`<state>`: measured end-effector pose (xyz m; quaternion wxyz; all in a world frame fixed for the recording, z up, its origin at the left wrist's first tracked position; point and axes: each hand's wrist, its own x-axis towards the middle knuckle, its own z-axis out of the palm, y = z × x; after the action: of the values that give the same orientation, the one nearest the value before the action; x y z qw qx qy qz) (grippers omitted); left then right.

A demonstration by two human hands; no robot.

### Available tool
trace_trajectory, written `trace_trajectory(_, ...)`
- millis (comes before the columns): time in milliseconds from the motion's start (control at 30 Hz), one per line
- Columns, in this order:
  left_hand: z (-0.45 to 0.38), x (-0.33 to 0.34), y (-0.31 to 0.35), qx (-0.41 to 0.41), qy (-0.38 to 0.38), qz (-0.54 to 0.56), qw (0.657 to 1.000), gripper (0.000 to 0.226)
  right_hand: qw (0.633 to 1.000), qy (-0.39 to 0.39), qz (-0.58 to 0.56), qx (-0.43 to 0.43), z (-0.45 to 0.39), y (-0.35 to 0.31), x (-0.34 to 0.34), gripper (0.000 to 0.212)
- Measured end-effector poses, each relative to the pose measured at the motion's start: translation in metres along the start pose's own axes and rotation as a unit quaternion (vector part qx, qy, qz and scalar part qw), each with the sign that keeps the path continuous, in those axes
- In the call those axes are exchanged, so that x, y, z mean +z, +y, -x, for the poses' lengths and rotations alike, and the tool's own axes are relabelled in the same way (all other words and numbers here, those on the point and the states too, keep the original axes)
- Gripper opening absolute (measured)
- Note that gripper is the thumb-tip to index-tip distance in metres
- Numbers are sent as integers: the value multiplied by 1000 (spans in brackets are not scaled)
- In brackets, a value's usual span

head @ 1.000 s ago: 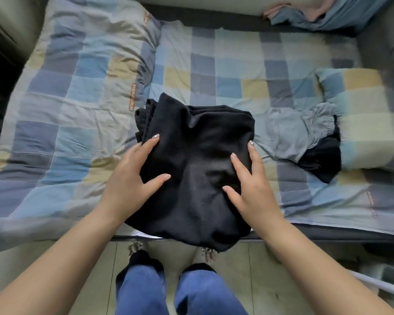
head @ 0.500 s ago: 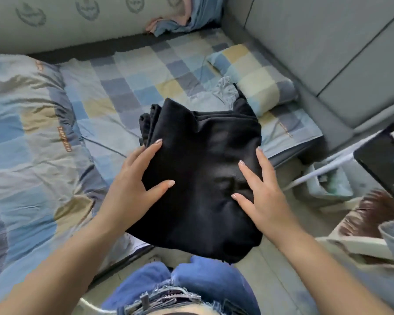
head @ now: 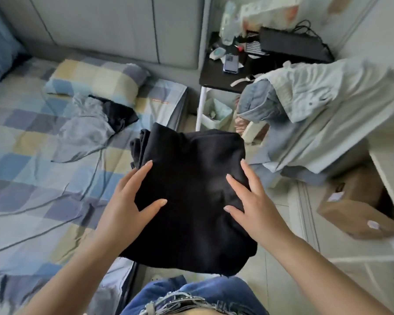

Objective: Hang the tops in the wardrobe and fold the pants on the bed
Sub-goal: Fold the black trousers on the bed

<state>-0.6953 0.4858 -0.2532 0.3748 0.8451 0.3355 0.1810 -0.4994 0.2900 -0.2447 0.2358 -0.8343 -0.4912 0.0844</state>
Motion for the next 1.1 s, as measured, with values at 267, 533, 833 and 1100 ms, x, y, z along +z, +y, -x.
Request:
trace_trajectory(267,7,105,99,106,-98,22,989,80,989,65,39,126,113,83,-66,67)
trace_trajectory(533,41,224,199,144,-170,56,973,81,972,81,59,213,222,174,-140,65)
trace_trajectory(833,28,307,260,184,-256,34,948,78,954,101,50,279,273,238,-171,65)
trace_trajectory(1100,-68,379,296,223,-313,35,922,81,928,120,55,347,226,308,-185,65)
